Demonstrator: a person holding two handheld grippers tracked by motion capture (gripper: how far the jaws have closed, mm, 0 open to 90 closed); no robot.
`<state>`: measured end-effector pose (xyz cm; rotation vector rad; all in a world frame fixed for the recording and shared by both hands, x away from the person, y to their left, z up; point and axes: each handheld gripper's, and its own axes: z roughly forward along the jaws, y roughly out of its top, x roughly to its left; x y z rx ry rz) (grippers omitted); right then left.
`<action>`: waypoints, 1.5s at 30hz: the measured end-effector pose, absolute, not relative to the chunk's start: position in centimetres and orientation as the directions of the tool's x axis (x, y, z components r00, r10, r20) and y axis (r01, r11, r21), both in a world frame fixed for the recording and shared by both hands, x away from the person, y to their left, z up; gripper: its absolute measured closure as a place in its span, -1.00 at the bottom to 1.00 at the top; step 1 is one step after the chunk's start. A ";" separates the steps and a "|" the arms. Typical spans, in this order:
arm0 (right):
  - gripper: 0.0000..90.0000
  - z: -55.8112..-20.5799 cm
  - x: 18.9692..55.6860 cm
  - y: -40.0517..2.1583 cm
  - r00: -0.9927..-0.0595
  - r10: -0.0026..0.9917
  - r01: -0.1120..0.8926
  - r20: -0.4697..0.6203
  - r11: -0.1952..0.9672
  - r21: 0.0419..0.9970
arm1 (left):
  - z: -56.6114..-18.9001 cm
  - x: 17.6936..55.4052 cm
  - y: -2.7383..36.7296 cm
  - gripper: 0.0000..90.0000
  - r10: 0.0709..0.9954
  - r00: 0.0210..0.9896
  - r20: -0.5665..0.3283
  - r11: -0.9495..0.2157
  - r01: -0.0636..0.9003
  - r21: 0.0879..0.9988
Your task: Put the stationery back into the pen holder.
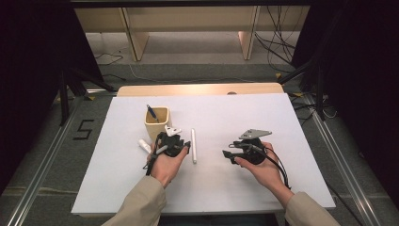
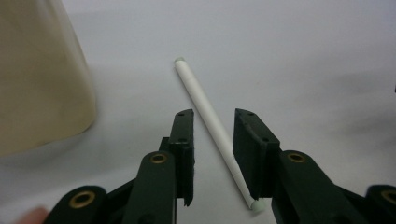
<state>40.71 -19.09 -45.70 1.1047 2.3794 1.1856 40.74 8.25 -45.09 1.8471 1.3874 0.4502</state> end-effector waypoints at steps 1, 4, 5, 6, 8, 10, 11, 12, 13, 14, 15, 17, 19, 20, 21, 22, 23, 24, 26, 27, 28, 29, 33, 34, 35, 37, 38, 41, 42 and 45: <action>-0.14 -45.7 40.7 -19.1 -0.677 0.730 0.518 0.099 0.376 0.769 | -45.2 40.8 8.1 0.50 0.926 0.343 -0.158 -0.112 0.649 0.752; -0.14 -45.7 40.7 -19.0 -0.679 0.727 0.516 0.100 0.376 0.770 | -45.4 41.2 7.8 0.59 0.916 0.346 -0.201 -0.093 0.673 0.734; -0.14 -45.7 40.7 -19.1 -0.680 0.726 0.515 0.100 0.376 0.770 | -45.4 41.4 7.6 0.59 0.921 0.344 -0.182 -0.105 0.671 0.734; -0.14 -45.7 40.7 -19.1 -0.679 0.727 0.514 0.099 0.376 0.771 | -45.3 41.6 7.4 0.57 0.927 0.339 -0.164 -0.116 0.673 0.730; -0.15 -45.7 40.7 -19.1 -0.680 0.727 0.513 0.099 0.375 0.772 | -45.0 42.2 7.0 0.46 0.935 0.303 -0.187 -0.105 0.737 0.668; -0.15 -45.7 40.7 -19.1 -0.680 0.727 0.513 0.097 0.377 0.771 | -44.6 42.8 6.6 0.35 0.945 0.276 -0.177 -0.102 0.762 0.640; -0.15 -45.7 40.7 -19.1 -0.680 0.727 0.514 0.098 0.377 0.771 | -44.4 43.2 6.3 0.29 0.948 0.263 -0.181 -0.099 0.780 0.617; -0.15 -45.7 40.7 -19.1 -0.680 0.726 0.514 0.098 0.378 0.770 | -44.3 43.6 6.0 0.22 0.951 0.255 -0.176 -0.105 0.800 0.591; -0.15 -45.7 40.7 -19.1 -0.680 0.727 0.514 0.097 0.378 0.770 | -44.2 44.0 5.7 0.17 0.952 0.253 -0.174 -0.114 0.817 0.565; -0.16 -45.7 40.7 -19.1 -0.681 0.726 0.513 0.096 0.378 0.771 | -44.2 44.3 5.5 0.16 0.954 0.246 -0.174 -0.112 0.827 0.550; -0.16 -45.7 40.7 -19.1 -0.681 0.726 0.514 0.097 0.379 0.770 | -44.2 44.7 5.3 0.14 0.957 0.234 -0.171 -0.106 0.833 0.542; -0.16 -45.6 40.7 -19.1 -0.680 0.726 0.514 0.097 0.378 0.770 | -44.3 45.3 5.0 0.14 0.962 0.217 -0.164 -0.103 0.849 0.518; -0.16 -45.6 40.7 -19.2 -0.680 0.727 0.513 0.097 0.377 0.771 | -44.7 45.8 4.9 0.13 0.964 0.209 -0.162 -0.107 0.868 0.485; -0.17 -45.6 40.8 -19.2 -0.680 0.727 0.513 0.096 0.377 0.771 | -44.9 46.0 4.8 0.13 0.966 0.199 -0.167 -0.097 0.874 0.476; -0.17 -45.6 40.7 -19.1 -0.680 0.727 0.514 0.097 0.378 0.770 | -45.1 46.2 4.7 0.14 0.967 0.194 -0.165 -0.096 0.878 0.469; -0.17 -45.7 40.8 -19.1 -0.680 0.727 0.512 0.093 0.381 0.770 | -45.3 46.3 4.6 0.14 0.969 0.188 -0.161 -0.095 0.883 0.459; -0.17 -45.6 40.8 -19.1 -0.681 0.727 0.512 0.093 0.381 0.770 | -45.4 46.4 4.6 0.16 0.970 0.182 -0.162 -0.091 0.889 0.450; -0.17 -45.6 40.7 -19.1 -0.681 0.727 0.512 0.094 0.381 0.770 | -45.5 46.5 4.5 0.16 0.971 0.176 -0.160 -0.088 0.891 0.445; -0.17 -45.6 40.7 -19.1 -0.679 0.728 0.510 0.094 0.377 0.773 | -45.6 46.6 4.4 0.18 0.974 0.168 -0.153 -0.086 0.896 0.436; -0.17 -45.6 40.8 -19.2 -0.680 0.727 0.509 0.092 0.379 0.773 | -45.7 46.6 4.4 0.20 0.975 0.168 -0.148 -0.090 0.900 0.426; -0.17 -45.6 40.8 -19.2 -0.680 0.727 0.509 0.092 0.379 0.773 | -45.7 46.7 4.3 0.21 0.976 0.162 -0.146 -0.087 0.903 0.421; -0.17 -45.6 40.8 -19.1 -0.679 0.728 0.510 0.093 0.378 0.773 | -45.8 46.8 4.2 0.22 0.977 0.159 -0.139 -0.088 0.905 0.416; -0.17 -45.6 40.7 -19.1 -0.684 0.724 0.506 0.087 0.386 0.771 | -45.8 47.1 3.8 0.31 0.980 0.157 -0.121 -0.097 0.913 0.397; -0.17 -45.6 40.7 -19.1 -0.683 0.725 0.506 0.087 0.385 0.772 | -45.8 47.1 3.7 0.33 0.981 0.154 -0.120 -0.095 0.913 0.397; -0.17 -45.6 40.7 -19.1 -0.683 0.725 0.507 0.087 0.385 0.772 | -45.8 47.2 3.6 0.34 0.982 0.152 -0.113 -0.096 0.914 0.395; -0.17 -45.6 40.7 -19.1 -0.682 0.725 0.508 0.089 0.384 0.771 | -45.8 47.3 3.5 0.35 0.983 0.148 -0.111 -0.094 0.916 0.390; -0.17 -45.6 40.7 -19.1 -0.683 0.725 0.509 0.089 0.385 0.770 | -45.8 47.4 3.4 0.35 0.983 0.146 -0.112 -0.092 0.917 0.388; -0.17 -45.6 40.7 -19.1 -0.685 0.723 0.506 0.086 0.388 0.770 | -45.9 47.5 3.2 0.36 0.984 0.136 -0.118 -0.082 0.922 0.379; -0.17 -45.6 40.7 -19.1 -0.685 0.723 0.506 0.086 0.388 0.770 | -46.0 47.6 3.2 0.37 0.984 0.134 -0.120 -0.081 0.925 0.372; -0.17 -45.5 40.7 -19.1 -0.685 0.724 0.505 0.085 0.387 0.772 | -46.2 47.7 3.1 0.38 0.985 0.126 -0.121 -0.073 0.926 0.371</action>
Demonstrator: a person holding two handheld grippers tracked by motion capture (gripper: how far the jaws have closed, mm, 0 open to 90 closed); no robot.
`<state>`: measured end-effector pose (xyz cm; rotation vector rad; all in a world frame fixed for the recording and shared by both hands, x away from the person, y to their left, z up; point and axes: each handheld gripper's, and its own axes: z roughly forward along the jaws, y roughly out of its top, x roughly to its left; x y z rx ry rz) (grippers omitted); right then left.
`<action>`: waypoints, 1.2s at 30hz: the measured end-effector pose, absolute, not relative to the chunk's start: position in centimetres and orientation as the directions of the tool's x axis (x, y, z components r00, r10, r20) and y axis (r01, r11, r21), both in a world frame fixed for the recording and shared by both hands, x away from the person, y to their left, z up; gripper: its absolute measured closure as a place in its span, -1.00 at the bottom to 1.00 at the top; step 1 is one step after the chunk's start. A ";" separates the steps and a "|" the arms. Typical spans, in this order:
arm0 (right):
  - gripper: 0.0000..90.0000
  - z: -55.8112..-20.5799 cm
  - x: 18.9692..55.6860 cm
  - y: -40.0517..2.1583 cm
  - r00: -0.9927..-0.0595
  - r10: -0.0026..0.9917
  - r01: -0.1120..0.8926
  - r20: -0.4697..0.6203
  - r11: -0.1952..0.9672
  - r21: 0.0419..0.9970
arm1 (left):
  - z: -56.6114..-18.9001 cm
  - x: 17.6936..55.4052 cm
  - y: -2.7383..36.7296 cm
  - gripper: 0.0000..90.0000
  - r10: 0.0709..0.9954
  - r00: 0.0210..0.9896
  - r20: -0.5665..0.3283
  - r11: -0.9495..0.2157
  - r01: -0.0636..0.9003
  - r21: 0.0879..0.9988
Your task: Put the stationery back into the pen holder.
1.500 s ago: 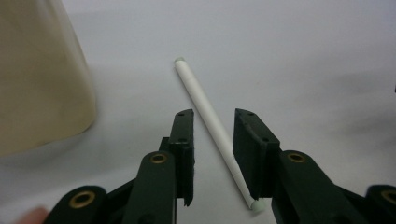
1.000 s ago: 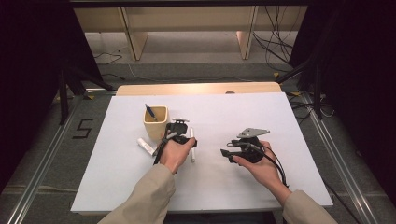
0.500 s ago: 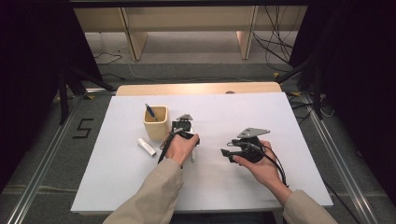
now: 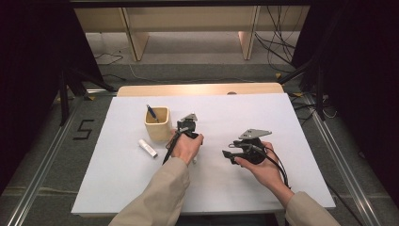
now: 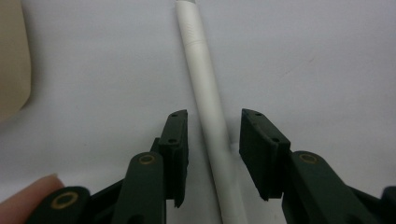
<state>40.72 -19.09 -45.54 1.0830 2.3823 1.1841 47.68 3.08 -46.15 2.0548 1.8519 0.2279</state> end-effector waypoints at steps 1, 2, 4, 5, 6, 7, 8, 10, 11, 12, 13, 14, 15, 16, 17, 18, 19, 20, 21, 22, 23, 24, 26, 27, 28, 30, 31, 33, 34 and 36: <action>-0.17 -45.5 40.7 -19.1 -0.685 0.724 0.505 0.085 0.386 0.772 | -46.2 47.7 3.1 0.38 0.985 0.129 -0.118 -0.078 0.927 0.366; -0.17 -45.5 40.7 -19.1 -0.685 0.724 0.505 0.085 0.386 0.772 | -46.2 47.7 3.1 0.39 0.985 0.128 -0.117 -0.077 0.927 0.366; -0.17 -45.6 40.7 -19.1 -0.685 0.724 0.505 0.085 0.387 0.771 | -46.2 47.8 3.1 0.40 0.985 0.124 -0.118 -0.073 0.928 0.366; -0.17 -45.6 40.7 -19.1 -0.685 0.723 0.505 0.085 0.388 0.771 | -46.2 47.8 3.1 0.40 0.985 0.123 -0.119 -0.071 0.928 0.366; -0.17 -45.6 40.7 -19.1 -0.685 0.724 0.504 0.083 0.389 0.772 | -46.2 47.8 3.1 0.41 0.986 0.122 -0.118 -0.071 0.928 0.367; -0.17 -45.6 40.7 -19.1 -0.686 0.723 0.504 0.084 0.388 0.772 | -46.2 47.8 3.1 0.41 0.986 0.121 -0.116 -0.070 0.928 0.366; -0.17 -45.6 40.7 -19.1 -0.686 0.722 0.503 0.084 0.388 0.772 | -46.2 47.8 3.0 0.41 0.986 0.120 -0.115 -0.070 0.927 0.367; -0.17 -45.6 40.7 -19.0 -0.685 0.723 0.506 0.086 0.388 0.770 | -46.3 47.8 2.9 0.42 0.987 0.118 -0.107 -0.070 0.926 0.370; -0.17 -45.6 40.7 -19.0 -0.686 0.723 0.506 0.086 0.388 0.770 | -46.3 47.8 2.9 0.42 0.988 0.117 -0.103 -0.071 0.927 0.369; -0.17 -45.6 40.7 -19.0 -0.685 0.723 0.507 0.086 0.388 0.770 | -46.3 47.8 2.8 0.42 0.988 0.117 -0.101 -0.072 0.926 0.370; -0.17 -45.6 40.7 -19.0 -0.686 0.723 0.507 0.086 0.389 0.769 | -46.3 47.8 2.8 0.42 0.988 0.116 -0.100 -0.071 0.926 0.370; -0.17 -45.6 40.7 -19.0 -0.686 0.723 0.506 0.086 0.389 0.769 | -46.3 47.8 2.8 0.42 0.988 0.114 -0.100 -0.069 0.926 0.371; -0.17 -45.6 40.7 -19.0 -0.686 0.722 0.506 0.086 0.390 0.769 | -46.3 47.8 2.8 0.42 0.988 0.114 -0.100 -0.070 0.926 0.371; -0.17 -45.6 40.7 -19.0 -0.686 0.723 0.507 0.085 0.391 0.769 | -46.3 47.8 2.8 0.42 0.989 0.113 -0.099 -0.069 0.926 0.370; -0.17 -45.6 40.7 -19.0 -0.686 0.722 0.507 0.085 0.390 0.769 | -46.3 47.9 2.8 0.42 0.989 0.113 -0.099 -0.069 0.927 0.370; -0.17 -45.6 40.7 -19.0 -0.686 0.722 0.506 0.085 0.390 0.769 | -46.3 47.9 2.8 0.43 0.989 0.112 -0.100 -0.068 0.927 0.368; -0.17 -45.6 40.7 -19.0 -0.686 0.723 0.506 0.085 0.390 0.770 | -46.3 47.9 2.8 0.43 0.989 0.111 -0.100 -0.067 0.928 0.368; -0.17 -45.6 40.7 -19.0 -0.686 0.723 0.506 0.085 0.390 0.769 | -46.3 47.9 2.8 0.44 0.989 0.111 -0.099 -0.067 0.928 0.367; -0.17 -45.6 40.7 -19.0 -0.686 0.723 0.506 0.085 0.391 0.769 | -46.3 47.9 2.8 0.44 0.989 0.112 -0.097 -0.069 0.927 0.367; -0.17 -45.6 40.7 -19.0 -0.686 0.723 0.507 0.085 0.391 0.768 | -46.2 47.9 2.8 0.45 0.989 0.113 -0.093 -0.071 0.927 0.368; -0.17 -45.6 40.7 -19.0 -0.686 0.722 0.506 0.085 0.391 0.768 | -46.3 47.9 2.7 0.46 0.990 0.113 -0.089 -0.072 0.927 0.369; -0.17 -45.6 40.7 -19.0 -0.687 0.722 0.506 0.085 0.392 0.768 | -46.2 47.9 2.7 0.46 0.990 0.114 -0.085 -0.075 0.927 0.368; -0.17 -45.6 40.7 -19.0 -0.687 0.722 0.506 0.085 0.392 0.769 | -46.3 47.9 2.6 0.47 0.990 0.115 -0.080 -0.077 0.926 0.370; -0.17 -45.6 40.7 -19.0 -0.687 0.722 0.506 0.084 0.392 0.769 | -46.3 47.9 2.6 0.47 0.990 0.115 -0.078 -0.078 0.926 0.370; -0.17 -45.6 40.7 -19.0 -0.687 0.722 0.506 0.085 0.391 0.769 | -46.3 47.9 2.6 0.48 0.990 0.115 -0.076 -0.079 0.926 0.370; -0.18 -45.6 40.7 -18.9 -0.686 0.722 0.507 0.085 0.391 0.768 | -46.3 47.9 2.5 0.49 0.991 0.116 -0.073 -0.081 0.925 0.371; -0.18 -45.6 40.7 -18.9 -0.687 0.721 0.506 0.085 0.392 0.769 | -46.3 47.9 2.5 0.49 0.991 0.117 -0.071 -0.082 0.924 0.372; -0.18 -45.6 40.7 -18.9 -0.687 0.721 0.506 0.084 0.392 0.768 | -46.3 47.9 2.4 0.49 0.991 0.116 -0.068 -0.083 0.924 0.374; -0.18 -45.6 40.7 -18.9 -0.688 0.721 0.506 0.085 0.392 0.768 | -46.3 47.9 2.3 0.49 0.991 0.118 -0.064 -0.086 0.923 0.376; -0.18 -45.6 40.7 -18.9 -0.688 0.720 0.506 0.085 0.393 0.768 | -46.3 47.9 2.3 0.50 0.991 0.119 -0.060 -0.088 0.922 0.376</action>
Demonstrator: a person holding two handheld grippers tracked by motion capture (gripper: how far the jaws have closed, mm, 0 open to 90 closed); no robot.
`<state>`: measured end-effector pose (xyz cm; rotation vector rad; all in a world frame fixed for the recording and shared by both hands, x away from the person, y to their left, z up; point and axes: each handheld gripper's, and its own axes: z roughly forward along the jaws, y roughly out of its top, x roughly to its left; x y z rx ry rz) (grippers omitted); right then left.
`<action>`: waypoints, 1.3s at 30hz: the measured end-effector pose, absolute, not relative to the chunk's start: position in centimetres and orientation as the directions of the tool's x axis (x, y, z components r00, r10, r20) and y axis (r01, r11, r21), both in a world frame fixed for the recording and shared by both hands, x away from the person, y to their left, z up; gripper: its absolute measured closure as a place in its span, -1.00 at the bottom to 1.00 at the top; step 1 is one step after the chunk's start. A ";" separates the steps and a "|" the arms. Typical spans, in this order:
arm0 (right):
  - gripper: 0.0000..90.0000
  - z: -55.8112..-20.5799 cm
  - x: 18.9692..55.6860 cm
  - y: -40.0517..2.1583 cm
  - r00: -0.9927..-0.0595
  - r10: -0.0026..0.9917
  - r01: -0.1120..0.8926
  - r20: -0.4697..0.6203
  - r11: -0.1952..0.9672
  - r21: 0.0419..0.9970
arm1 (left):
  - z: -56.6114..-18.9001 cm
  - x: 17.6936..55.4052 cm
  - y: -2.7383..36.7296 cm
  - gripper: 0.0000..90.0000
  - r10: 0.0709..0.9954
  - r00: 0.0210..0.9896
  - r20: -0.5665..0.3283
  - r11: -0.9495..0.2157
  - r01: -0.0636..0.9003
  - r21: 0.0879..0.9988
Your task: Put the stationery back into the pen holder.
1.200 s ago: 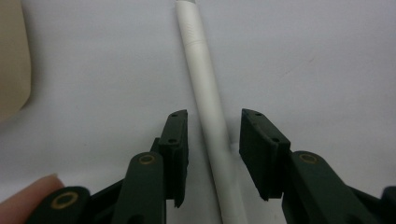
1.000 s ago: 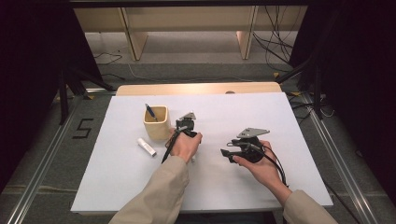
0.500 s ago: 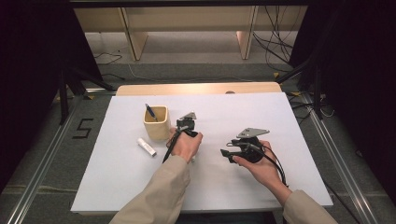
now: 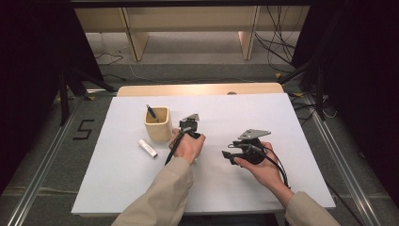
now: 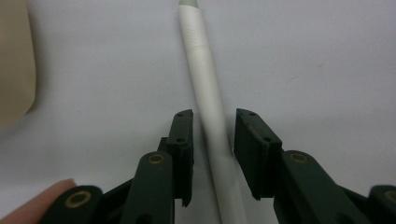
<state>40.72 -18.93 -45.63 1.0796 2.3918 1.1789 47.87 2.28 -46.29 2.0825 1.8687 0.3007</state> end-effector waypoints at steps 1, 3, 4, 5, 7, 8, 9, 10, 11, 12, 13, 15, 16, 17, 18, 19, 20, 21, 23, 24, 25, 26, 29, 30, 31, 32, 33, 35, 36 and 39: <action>-0.18 -45.6 40.7 -18.9 -0.688 0.721 0.507 0.085 0.393 0.767 | -46.3 47.9 2.3 0.50 0.991 0.119 -0.058 -0.089 0.922 0.376; -0.18 -45.6 40.7 -18.9 -0.689 0.720 0.505 0.084 0.394 0.768 | -46.3 47.9 2.2 0.51 0.991 0.120 -0.055 -0.091 0.922 0.377; -0.18 -45.6 40.7 -18.9 -0.689 0.720 0.505 0.084 0.393 0.768 | -46.3 47.9 2.1 0.51 0.991 0.120 -0.054 -0.091 0.922 0.377; -0.18 -45.6 40.7 -18.9 -0.689 0.720 0.505 0.084 0.393 0.768 | -46.3 47.9 2.1 0.52 0.991 0.121 -0.052 -0.093 0.921 0.378; -0.18 -45.6 40.7 -18.9 -0.689 0.720 0.506 0.085 0.394 0.768 | -46.3 47.9 2.0 0.54 0.991 0.123 -0.052 -0.094 0.919 0.383; -0.18 -45.6 40.7 -18.9 -0.689 0.720 0.505 0.084 0.394 0.768 | -46.3 47.9 2.0 0.54 0.991 0.124 -0.050 -0.096 0.918 0.384; -0.18 -45.6 40.7 -18.9 -0.689 0.720 0.505 0.084 0.393 0.768 | -46.3 47.9 2.0 0.54 0.991 0.123 -0.050 -0.094 0.918 0.385; -0.18 -45.6 40.7 -18.9 -0.689 0.720 0.505 0.085 0.393 0.768 | -46.3 47.9 1.9 0.55 0.991 0.122 -0.050 -0.094 0.918 0.385; -0.18 -45.6 40.7 -18.9 -0.689 0.720 0.505 0.084 0.394 0.768 | -46.3 47.9 1.9 0.55 0.991 0.122 -0.049 -0.094 0.918 0.385; -0.18 -45.6 40.7 -18.9 -0.689 0.720 0.506 0.085 0.394 0.767 | -46.3 47.9 1.9 0.56 0.991 0.126 -0.044 -0.100 0.918 0.383; -0.18 -45.6 40.7 -18.9 -0.689 0.720 0.506 0.085 0.394 0.767 | -46.3 47.9 1.9 0.57 0.991 0.126 -0.041 -0.101 0.918 0.383; -0.18 -45.6 40.7 -18.9 -0.689 0.719 0.506 0.085 0.395 0.767 | -46.3 47.9 1.9 0.58 0.991 0.125 -0.039 -0.101 0.919 0.382; -0.19 -45.6 40.7 -18.9 -0.690 0.719 0.506 0.084 0.395 0.767 | -46.3 47.9 1.9 0.58 0.991 0.126 -0.037 -0.103 0.919 0.381; -0.19 -45.6 40.7 -18.9 -0.690 0.719 0.506 0.084 0.395 0.767 | -46.3 47.9 1.9 0.59 0.991 0.126 -0.037 -0.102 0.919 0.382; -0.19 -45.6 40.7 -18.9 -0.689 0.720 0.506 0.084 0.395 0.767 | -46.3 47.9 1.9 0.60 0.991 0.126 -0.038 -0.103 0.919 0.381; -0.19 -45.6 40.7 -18.9 -0.689 0.720 0.506 0.084 0.395 0.767 | -46.3 47.9 1.9 0.60 0.991 0.126 -0.038 -0.102 0.919 0.381; -0.19 -45.6 40.7 -18.9 -0.690 0.719 0.506 0.084 0.395 0.767 | -46.3 47.9 1.9 0.60 0.991 0.126 -0.039 -0.102 0.919 0.380; -0.19 -45.6 40.7 -18.9 -0.689 0.719 0.506 0.084 0.395 0.766 | -46.3 47.9 1.9 0.61 0.991 0.126 -0.039 -0.102 0.919 0.380; -0.19 -45.6 40.7 -18.9 -0.690 0.719 0.505 0.083 0.396 0.767 | -46.3 47.9 1.9 0.61 0.991 0.125 -0.037 -0.102 0.919 0.381; -0.19 -45.6 40.7 -18.9 -0.689 0.720 0.504 0.083 0.395 0.768 | -46.3 47.9 1.9 0.62 0.991 0.125 -0.037 -0.101 0.919 0.381; -0.19 -45.6 40.7 -18.9 -0.689 0.720 0.504 0.083 0.394 0.768 | -46.3 47.9 1.9 0.62 0.992 0.124 -0.037 -0.100 0.919 0.381; -0.19 -45.6 40.7 -18.9 -0.689 0.720 0.504 0.082 0.394 0.768 | -46.3 47.9 1.9 0.63 0.992 0.123 -0.037 -0.100 0.919 0.381; -0.19 -45.6 40.7 -18.9 -0.689 0.720 0.504 0.082 0.395 0.768 | -46.3 47.9 1.9 0.64 0.992 0.120 -0.036 -0.098 0.919 0.382; -0.19 -45.6 40.7 -18.9 -0.689 0.720 0.504 0.082 0.395 0.768 | -46.3 47.9 1.9 0.64 0.992 0.121 -0.033 -0.099 0.918 0.383; -0.19 -45.6 40.7 -18.9 -0.690 0.720 0.503 0.082 0.395 0.768 | -46.3 47.9 1.9 0.65 0.992 0.122 -0.030 -0.101 0.918 0.384; -0.19 -45.6 40.7 -18.9 -0.689 0.720 0.504 0.082 0.395 0.768 | -46.3 47.9 1.8 0.66 0.992 0.123 -0.027 -0.103 0.917 0.385; -0.19 -45.6 40.7 -18.9 -0.689 0.720 0.504 0.082 0.395 0.768 | -46.4 47.8 1.8 0.67 0.992 0.124 -0.025 -0.105 0.916 0.387; -0.19 -45.6 40.7 -18.9 -0.689 0.720 0.503 0.082 0.395 0.769 | -46.4 47.8 1.8 0.70 0.992 0.128 -0.024 -0.108 0.914 0.390; -0.19 -45.6 40.7 -18.9 -0.689 0.720 0.503 0.081 0.395 0.768 | -46.4 47.8 1.8 0.73 0.991 0.129 -0.023 -0.110 0.914 0.391; -0.19 -45.6 40.7 -18.9 -0.690 0.719 0.502 0.081 0.396 0.769 | -46.4 47.7 1.7 0.74 0.991 0.133 -0.020 -0.114 0.910 0.400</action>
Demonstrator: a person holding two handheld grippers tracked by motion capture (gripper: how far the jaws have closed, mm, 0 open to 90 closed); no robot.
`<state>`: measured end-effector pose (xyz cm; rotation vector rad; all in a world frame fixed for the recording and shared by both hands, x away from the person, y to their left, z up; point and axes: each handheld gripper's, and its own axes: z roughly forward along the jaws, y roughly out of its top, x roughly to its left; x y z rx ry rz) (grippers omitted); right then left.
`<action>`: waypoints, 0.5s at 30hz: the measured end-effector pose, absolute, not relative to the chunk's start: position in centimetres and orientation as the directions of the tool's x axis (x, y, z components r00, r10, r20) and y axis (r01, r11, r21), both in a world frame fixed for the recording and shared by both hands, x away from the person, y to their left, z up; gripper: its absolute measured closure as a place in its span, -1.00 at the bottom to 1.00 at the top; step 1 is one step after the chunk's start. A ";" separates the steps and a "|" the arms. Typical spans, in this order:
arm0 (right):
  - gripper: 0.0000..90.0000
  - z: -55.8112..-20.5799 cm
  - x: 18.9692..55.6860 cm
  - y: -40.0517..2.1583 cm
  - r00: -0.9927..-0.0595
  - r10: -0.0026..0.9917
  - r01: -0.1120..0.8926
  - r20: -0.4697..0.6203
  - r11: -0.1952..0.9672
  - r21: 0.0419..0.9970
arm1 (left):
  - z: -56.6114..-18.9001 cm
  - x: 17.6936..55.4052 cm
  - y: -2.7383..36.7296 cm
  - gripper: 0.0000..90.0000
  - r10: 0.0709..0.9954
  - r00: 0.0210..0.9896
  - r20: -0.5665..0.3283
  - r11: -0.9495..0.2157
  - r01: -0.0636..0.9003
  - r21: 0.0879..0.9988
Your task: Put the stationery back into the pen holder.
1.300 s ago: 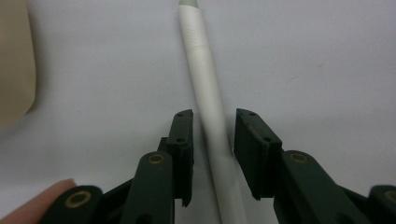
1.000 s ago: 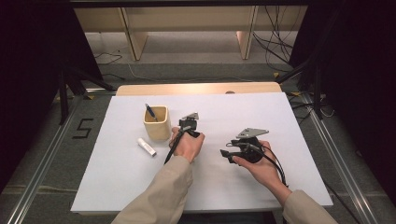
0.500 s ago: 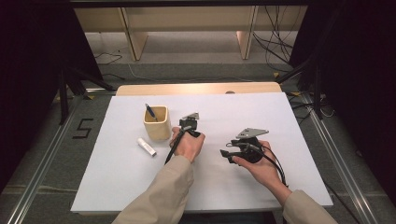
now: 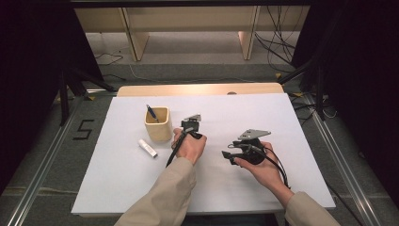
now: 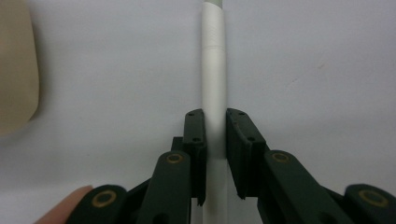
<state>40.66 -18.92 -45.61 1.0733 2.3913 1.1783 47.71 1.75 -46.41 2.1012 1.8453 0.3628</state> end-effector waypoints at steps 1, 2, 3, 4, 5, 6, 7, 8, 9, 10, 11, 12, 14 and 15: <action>-0.19 -45.6 40.7 -18.9 -0.691 0.718 0.501 0.081 0.396 0.769 | -46.4 47.7 1.7 0.74 0.990 0.137 -0.017 -0.119 0.908 0.402; -0.19 -45.6 40.7 -18.9 -0.691 0.719 0.501 0.081 0.396 0.769 | -46.4 47.7 1.8 0.74 0.989 0.148 -0.013 -0.131 0.907 0.400; -0.19 -45.6 40.7 -18.9 -0.690 0.719 0.502 0.081 0.396 0.769 | -46.4 47.6 1.8 0.74 0.988 0.155 -0.011 -0.138 0.905 0.403; -0.19 -45.6 40.7 -18.9 -0.690 0.719 0.502 0.081 0.396 0.769 | -46.4 47.6 1.8 0.74 0.987 0.161 -0.010 -0.143 0.902 0.407; -0.19 -45.6 40.6 -18.9 -0.691 0.719 0.502 0.081 0.396 0.769 | -46.4 47.6 1.8 0.74 0.986 0.166 -0.008 -0.148 0.899 0.413; -0.19 -45.6 40.7 -18.9 -0.692 0.718 0.499 0.079 0.396 0.771 | -46.4 47.5 1.8 0.74 0.984 0.176 -0.005 -0.158 0.896 0.415; -0.19 -45.6 40.6 -19.0 -0.692 0.718 0.500 0.080 0.396 0.770 | -46.4 47.5 1.8 0.74 0.983 0.185 -0.003 -0.167 0.893 0.417; -0.19 -45.6 40.6 -19.0 -0.691 0.719 0.500 0.080 0.395 0.770 | -46.4 47.5 1.8 0.74 0.982 0.191 -0.003 -0.172 0.891 0.421; -0.19 -45.6 40.7 -19.0 -0.690 0.719 0.501 0.080 0.395 0.770 | -46.4 47.5 1.8 0.74 0.979 0.203 -0.002 -0.183 0.886 0.425; -0.19 -45.6 40.7 -19.0 -0.690 0.719 0.501 0.081 0.395 0.770 | -46.3 47.4 1.9 0.74 0.977 0.214 -0.002 -0.192 0.882 0.430; -0.19 -45.6 40.6 -19.0 -0.690 0.720 0.501 0.081 0.394 0.770 | -46.2 47.4 1.9 0.74 0.975 0.221 -0.003 -0.197 0.876 0.441; -0.19 -45.6 40.6 -19.0 -0.688 0.721 0.502 0.082 0.392 0.771 | -46.1 47.3 2.0 0.74 0.972 0.234 -0.006 -0.206 0.869 0.449; -0.19 -45.6 40.7 -19.0 -0.688 0.722 0.502 0.081 0.392 0.771 | -45.8 47.2 2.1 0.74 0.968 0.252 -0.003 -0.220 0.853 0.473; -0.19 -45.6 40.7 -19.0 -0.687 0.722 0.501 0.081 0.391 0.772 | -45.7 47.1 2.2 0.74 0.965 0.261 -0.002 -0.227 0.843 0.487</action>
